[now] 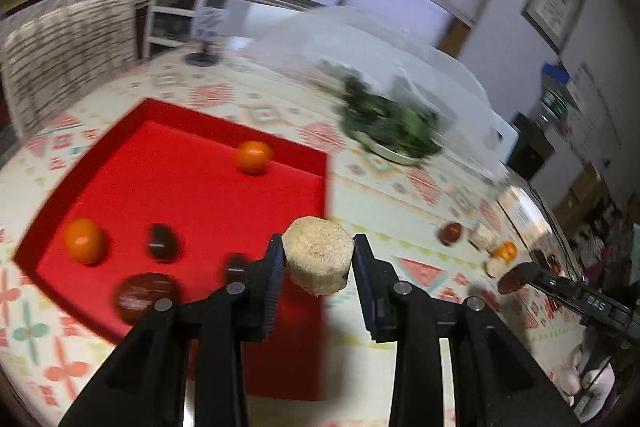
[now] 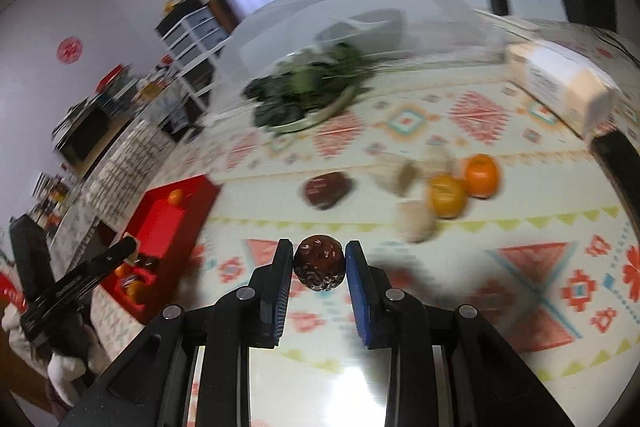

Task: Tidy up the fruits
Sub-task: 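Carry the yam chunk and red date into the red tray and release them, then grasp a red date with the left tool while the right tool grasps a yam chunk, then carry the date and yam chunk into the red tray and release them, then grasp a yam chunk with the left tool while the right tool grasps an orange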

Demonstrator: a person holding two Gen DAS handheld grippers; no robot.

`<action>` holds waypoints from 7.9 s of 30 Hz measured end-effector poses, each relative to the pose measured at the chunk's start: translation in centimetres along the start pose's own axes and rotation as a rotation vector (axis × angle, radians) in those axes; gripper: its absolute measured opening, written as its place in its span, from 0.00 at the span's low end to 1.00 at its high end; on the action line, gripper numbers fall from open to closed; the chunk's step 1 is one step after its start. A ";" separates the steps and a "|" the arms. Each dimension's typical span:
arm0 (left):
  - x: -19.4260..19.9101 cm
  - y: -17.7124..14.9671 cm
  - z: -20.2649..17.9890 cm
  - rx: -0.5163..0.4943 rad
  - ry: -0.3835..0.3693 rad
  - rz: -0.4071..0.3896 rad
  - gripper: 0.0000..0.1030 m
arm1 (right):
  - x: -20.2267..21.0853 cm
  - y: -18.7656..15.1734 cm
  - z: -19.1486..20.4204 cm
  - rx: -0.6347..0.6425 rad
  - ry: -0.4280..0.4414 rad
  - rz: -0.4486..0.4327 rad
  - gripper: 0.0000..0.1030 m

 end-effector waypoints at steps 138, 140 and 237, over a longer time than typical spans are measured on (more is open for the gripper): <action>-0.7 0.9 9.7 0.123 0.045 0.054 0.30 | -11.5 -4.0 17.5 0.196 0.160 0.227 0.19; -0.7 0.7 10.2 0.131 0.041 0.054 0.30 | -12.8 -4.5 18.1 0.201 0.153 0.249 0.19; -21.2 -0.2 -27.6 -0.475 -0.206 0.287 0.30 | -1.1 6.9 -14.8 -0.207 -0.105 -0.109 0.34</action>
Point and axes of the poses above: each gripper's, at about its wrist camera, not at the fingertips, and x roughly against the way its jaws point, z to its left, y to its top, the point moved 3 cm from there along -x, roughly the way its jaws point, and after that the axes turned 8 degrees about -x, right-handed, at the moved point
